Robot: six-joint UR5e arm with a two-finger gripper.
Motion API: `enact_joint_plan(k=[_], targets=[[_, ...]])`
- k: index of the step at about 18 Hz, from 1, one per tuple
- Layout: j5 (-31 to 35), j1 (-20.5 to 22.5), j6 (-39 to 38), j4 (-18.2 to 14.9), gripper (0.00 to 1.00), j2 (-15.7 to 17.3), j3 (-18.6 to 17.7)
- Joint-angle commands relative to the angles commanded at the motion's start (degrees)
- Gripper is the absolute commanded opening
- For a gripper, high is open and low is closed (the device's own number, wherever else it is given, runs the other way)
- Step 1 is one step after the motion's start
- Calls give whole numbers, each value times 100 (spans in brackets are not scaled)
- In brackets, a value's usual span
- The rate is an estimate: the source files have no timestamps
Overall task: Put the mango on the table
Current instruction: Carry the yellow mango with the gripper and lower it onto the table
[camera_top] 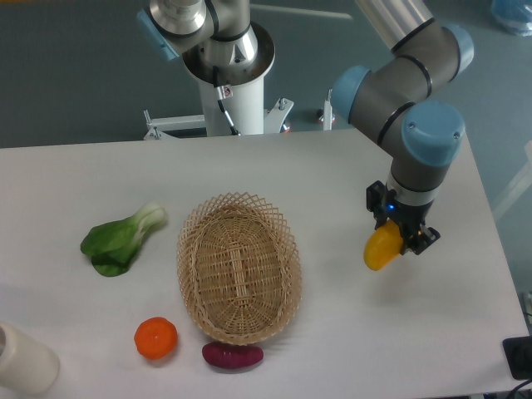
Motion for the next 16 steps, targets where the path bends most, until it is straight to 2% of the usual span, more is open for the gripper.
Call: enact_joint_plan(k=[2,6,12,16], targets=[[0,-9,115,309,65,53,-274],[289,-18,474,319,65,211,-546],[369,-17,915,354,65,509,-1065],[676,-44,1143,363,65,834,-1565]])
